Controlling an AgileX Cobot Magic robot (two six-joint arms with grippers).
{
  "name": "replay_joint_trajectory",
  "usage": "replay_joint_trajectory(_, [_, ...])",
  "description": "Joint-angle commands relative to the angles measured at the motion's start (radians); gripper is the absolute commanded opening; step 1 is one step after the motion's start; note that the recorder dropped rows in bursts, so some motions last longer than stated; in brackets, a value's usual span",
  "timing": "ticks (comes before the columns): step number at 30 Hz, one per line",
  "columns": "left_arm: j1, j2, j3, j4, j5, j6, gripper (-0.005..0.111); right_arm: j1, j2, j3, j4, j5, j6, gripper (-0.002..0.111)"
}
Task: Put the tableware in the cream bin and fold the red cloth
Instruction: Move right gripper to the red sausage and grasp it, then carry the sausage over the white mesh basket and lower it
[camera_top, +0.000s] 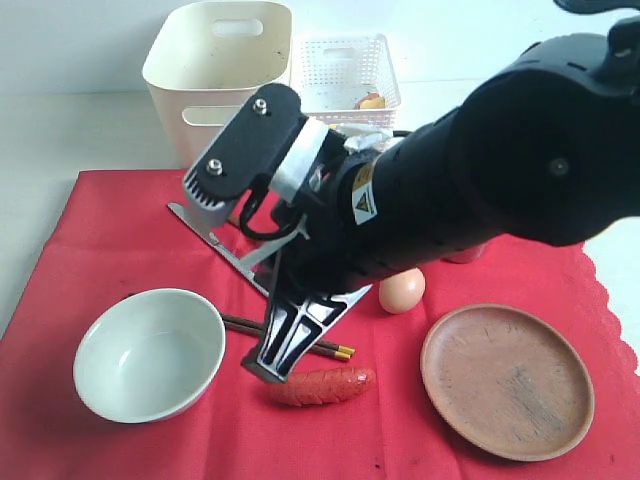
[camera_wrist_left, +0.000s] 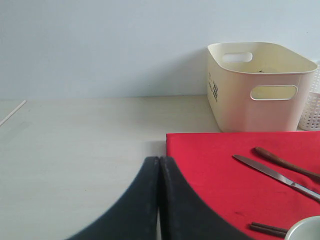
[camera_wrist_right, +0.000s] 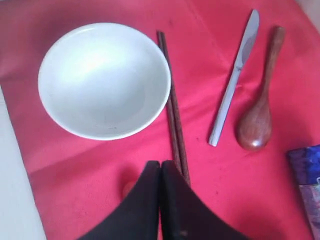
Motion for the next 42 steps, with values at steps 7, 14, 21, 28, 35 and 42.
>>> replay_joint_trajectory(7, [0.002,-0.006,-0.002,0.001,-0.001,-0.004,0.0,0.01,0.061,0.044,-0.007,-0.031,0.024,0.009])
replay_joint_trajectory(14, [0.002,-0.006,-0.002,0.001,-0.001,-0.004,0.0,0.01,0.198,0.044,-0.007,-0.049,0.031,0.05])
replay_joint_trajectory(21, [0.002,-0.006,-0.002,0.001,-0.001,-0.004,0.0,0.01,0.221,0.044,-0.003,0.001,-0.049,0.071])
replay_joint_trajectory(28, [0.002,-0.006,-0.002,0.001,-0.001,-0.004,0.0,0.01,0.308,0.044,-0.007,-0.026,-0.114,0.072])
replay_joint_trajectory(35, [0.002,-0.006,-0.002,0.001,-0.001,-0.004,0.0,0.01,0.37,0.044,-0.025,-0.036,-0.128,0.045])
replay_joint_trajectory(42, [0.002,-0.006,-0.002,0.001,-0.001,-0.004,0.0,0.01,0.37,0.044,-0.025,-0.042,-0.128,0.015])
